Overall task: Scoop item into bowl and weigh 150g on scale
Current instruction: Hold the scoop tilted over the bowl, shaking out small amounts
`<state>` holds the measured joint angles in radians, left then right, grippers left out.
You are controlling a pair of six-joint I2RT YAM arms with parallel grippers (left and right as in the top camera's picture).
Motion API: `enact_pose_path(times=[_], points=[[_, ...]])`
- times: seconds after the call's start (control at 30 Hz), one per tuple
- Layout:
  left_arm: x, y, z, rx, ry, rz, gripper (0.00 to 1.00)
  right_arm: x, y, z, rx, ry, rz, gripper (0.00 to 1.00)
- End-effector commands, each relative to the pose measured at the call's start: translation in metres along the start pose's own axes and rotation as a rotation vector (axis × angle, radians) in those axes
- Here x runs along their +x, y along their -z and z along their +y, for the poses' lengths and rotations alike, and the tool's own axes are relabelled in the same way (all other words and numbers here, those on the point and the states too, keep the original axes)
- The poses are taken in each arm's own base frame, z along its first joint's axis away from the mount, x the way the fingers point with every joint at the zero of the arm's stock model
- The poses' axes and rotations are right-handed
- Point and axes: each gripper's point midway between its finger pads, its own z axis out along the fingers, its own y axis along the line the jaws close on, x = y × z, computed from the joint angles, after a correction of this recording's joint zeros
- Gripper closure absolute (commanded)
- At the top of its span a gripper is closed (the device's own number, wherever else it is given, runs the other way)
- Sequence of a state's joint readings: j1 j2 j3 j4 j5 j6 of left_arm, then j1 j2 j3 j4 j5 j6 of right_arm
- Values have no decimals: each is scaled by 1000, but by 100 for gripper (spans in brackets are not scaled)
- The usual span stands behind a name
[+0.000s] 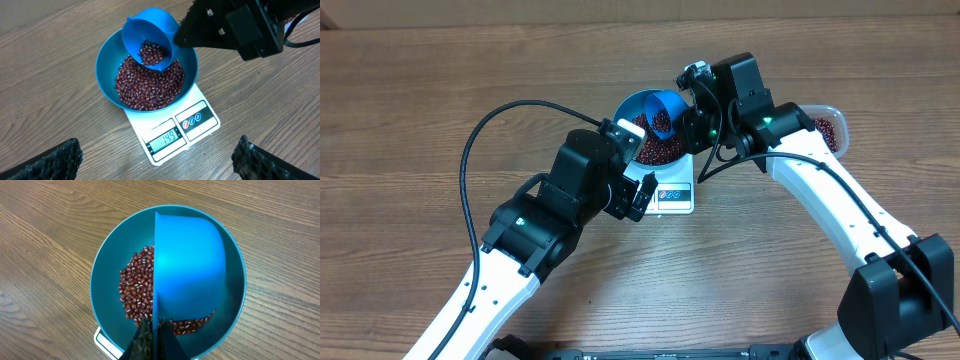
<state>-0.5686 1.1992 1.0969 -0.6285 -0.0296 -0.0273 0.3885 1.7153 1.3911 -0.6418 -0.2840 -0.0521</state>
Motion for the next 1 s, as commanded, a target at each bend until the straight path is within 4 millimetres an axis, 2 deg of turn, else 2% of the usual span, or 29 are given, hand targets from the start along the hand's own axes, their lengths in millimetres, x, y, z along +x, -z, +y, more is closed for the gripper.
enact_pose_path(times=[0.0, 0.13, 0.23, 0.4, 0.67, 0.77, 0.83, 0.97], points=[[-11, 5, 0, 2, 6, -25, 1, -9, 11, 7, -11, 13, -36, 96], [-11, 5, 0, 2, 6, -26, 1, -11, 11, 6, -8, 13, -42, 96], [-11, 5, 0, 2, 6, -25, 0, 3, 11, 6, -6, 4, 12, 96], [-11, 5, 1, 1, 6, -26, 0, -5, 11, 6, -8, 10, -20, 96], [-11, 5, 1, 2, 6, -25, 0, -6, 11, 6, -8, 9, -22, 96], [-11, 5, 1, 2, 6, -26, 1, 0, 11, 6, -6, 3, 2, 96], [-11, 5, 0, 2, 6, -25, 0, -7, 11, 6, -9, 6, -29, 96], [-11, 5, 1, 2, 6, -27, 1, -9, 11, 6, -8, -9, -34, 96]])
